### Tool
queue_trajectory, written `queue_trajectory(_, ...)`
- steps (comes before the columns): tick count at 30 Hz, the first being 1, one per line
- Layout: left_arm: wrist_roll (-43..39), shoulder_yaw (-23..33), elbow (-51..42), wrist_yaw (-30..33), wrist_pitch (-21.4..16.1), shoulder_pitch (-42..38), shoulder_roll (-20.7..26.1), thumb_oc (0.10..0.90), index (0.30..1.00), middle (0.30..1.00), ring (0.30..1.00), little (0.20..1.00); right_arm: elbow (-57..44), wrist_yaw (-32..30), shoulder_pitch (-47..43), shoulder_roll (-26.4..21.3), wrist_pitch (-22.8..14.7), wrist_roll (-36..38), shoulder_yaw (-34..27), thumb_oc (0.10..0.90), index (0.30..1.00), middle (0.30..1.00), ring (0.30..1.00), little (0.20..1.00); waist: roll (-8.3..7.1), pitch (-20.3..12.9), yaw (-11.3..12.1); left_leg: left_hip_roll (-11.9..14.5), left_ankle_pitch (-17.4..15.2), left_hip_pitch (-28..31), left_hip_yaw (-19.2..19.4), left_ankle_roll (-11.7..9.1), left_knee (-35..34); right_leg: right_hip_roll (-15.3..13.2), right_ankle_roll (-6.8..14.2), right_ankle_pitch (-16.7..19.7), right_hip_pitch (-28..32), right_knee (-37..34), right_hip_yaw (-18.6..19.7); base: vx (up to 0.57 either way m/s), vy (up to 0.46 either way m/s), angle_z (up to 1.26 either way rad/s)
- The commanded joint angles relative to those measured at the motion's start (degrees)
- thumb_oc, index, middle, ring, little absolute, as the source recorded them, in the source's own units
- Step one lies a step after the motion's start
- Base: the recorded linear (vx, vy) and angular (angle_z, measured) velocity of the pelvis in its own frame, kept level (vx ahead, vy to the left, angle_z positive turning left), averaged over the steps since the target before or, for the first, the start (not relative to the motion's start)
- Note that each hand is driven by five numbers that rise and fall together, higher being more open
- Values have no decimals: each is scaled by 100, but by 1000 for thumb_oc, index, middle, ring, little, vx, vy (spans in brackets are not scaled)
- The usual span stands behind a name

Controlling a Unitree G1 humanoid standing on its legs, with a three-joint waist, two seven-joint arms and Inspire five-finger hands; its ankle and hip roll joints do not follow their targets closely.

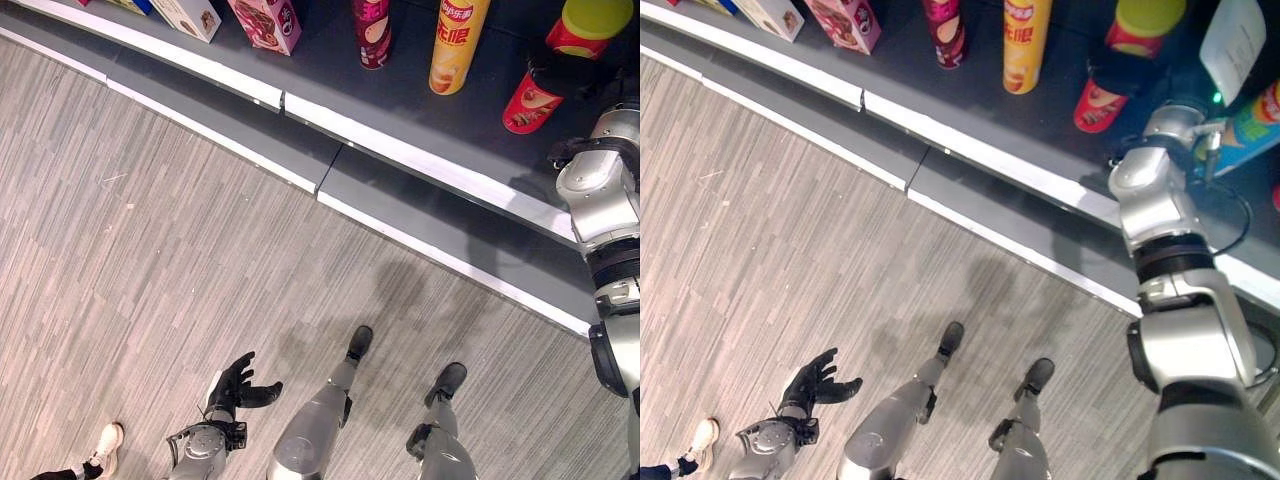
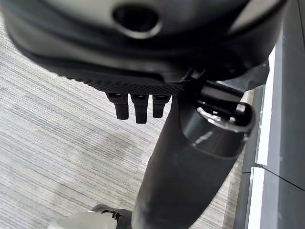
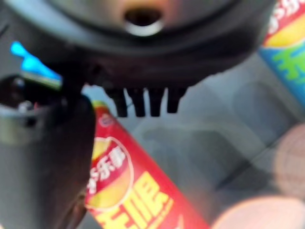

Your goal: Put the goods on the table back onto the shelves and tidy them up.

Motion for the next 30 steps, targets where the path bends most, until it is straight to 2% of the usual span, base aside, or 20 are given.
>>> queue_trajectory(1, -109, -235, 41, 254, -182, 87, 477, 800, 900, 900, 900, 900, -77, -408, -738, -586, -160, -257, 552, 800, 900, 900, 900, 900, -259, -326, 109, -34, -356, -214, -291, -350, 14, -361, 638, -645, 669, 66, -127, 0, 0, 0)
queue_trajectory(6, -117, -241, 14, 295, -215, 46, 476, 800, 900, 900, 900, 900, 75, -420, -829, -610, -78, -399, 718, 800, 900, 900, 900, 900, -279, -315, 89, -40, -351, -225, -287, -357, 14, -354, 634, -637, 660, 66, -134, 0, 0, 0)
queue_trajectory(14, -100, -187, 56, 308, -181, 47, 463, 800, 900, 900, 900, 900, -219, -355, -638, -595, -106, -395, 612, 800, 900, 900, 900, 900, -313, -309, 66, -35, -351, -215, -277, -354, 14, -364, 639, -634, 680, 66, -143, 0, 0, 0)
queue_trajectory(18, -27, -97, 111, 328, -110, 35, 427, 800, 900, 900, 900, 900, -1187, -524, -275, -595, -163, -529, 176, 800, 900, 900, 900, 900, -374, -307, -11, -12, -428, -104, -263, -336, 14, -333, 620, -709, 761, 66, -104, 0, 0, 0)
queue_trajectory(19, 41, -28, 157, 323, -59, 40, 412, 800, 900, 900, 900, 900, -1829, -558, 71, -573, -161, -679, -177, 800, 900, 900, 900, 900, -421, -335, -63, -3, -422, -83, -254, -314, 14, -334, 617, -684, 765, 66, -91, 0, 0, 0)
queue_trajectory(22, 136, 135, 268, 329, 37, 27, 374, 800, 900, 900, 900, 900, -2866, -603, 686, -412, -233, -917, -760, 800, 900, 900, 900, 900, -516, -384, -186, 36, -474, 13, -193, -301, 14, -300, 611, -702, 819, 66, -64, 0, 0, 0)
queue_trajectory(23, 141, 133, 269, 330, 39, 34, 394, 800, 900, 900, 900, 900, -2937, -587, 767, -396, -209, -939, -829, 800, 900, 900, 900, 900, -535, -387, -177, 36, -476, 22, -192, -302, 14, -300, 611, -704, 828, 66, -64, 13, -34, 0)
queue_trajectory(24, 202, 236, 346, 317, 115, 62, 367, 800, 900, 900, 900, 900, -3532, -573, 1166, -135, -307, -1054, -1168, 800, 900, 900, 900, 900, -615, -429, -249, 79, -518, 99, -128, -287, 14, -276, 597, -698, 865, 66, -45, 13, -24, -4)
queue_trajectory(25, 207, 237, 349, 316, 115, 72, 387, 800, 900, 900, 900, 900, -3589, -557, 1233, -113, -293, -1071, -1222, 800, 900, 900, 900, 900, -634, -433, -240, 80, -522, 110, -123, -287, 14, -276, 597, -700, 874, 66, -41, 11, -34, -9)
queue_trajectory(26, 251, 308, 425, 323, 158, 76, 381, 800, 900, 900, 900, 900, -3948, -495, 1512, 131, -421, -1055, -1406, 800, 900, 900, 900, 900, -697, -453, -296, 116, -542, 162, -65, -284, 14, -251, 586, -692, 893, 66, -20, 10, -26, -16)
queue_trajectory(27, 280, 358, 465, 311, 186, 96, 400, 800, 900, 900, 900, 900, -4238, -392, 1772, 310, -468, -1117, -1472, 800, 900, 900, 900, 900, -761, -482, -312, 144, -564, 221, -9, -278, 14, -236, 574, -691, 913, 66, 6, 21, -37, -14)
queue_trajectory(29, 424, 555, 627, 297, 305, 110, 354, 800, 900, 900, 900, 900, -4914, 20, 2636, 1016, -804, -963, -1567, 800, 900, 900, 900, 900, -918, -599, -489, 274, -622, 421, 192, -281, 14, -171, 557, -678, 972, 66, 74, 31, -23, -22)
queue_trajectory(30, 430, 558, 631, 295, 302, 132, 372, 800, 900, 900, 900, 900, -4962, 47, 2694, 1043, -799, -964, -1597, 800, 900, 900, 900, 900, -939, -609, -477, 277, -629, 437, 204, -282, 14, -170, 556, -681, 983, 66, 86, 26, -17, -44)
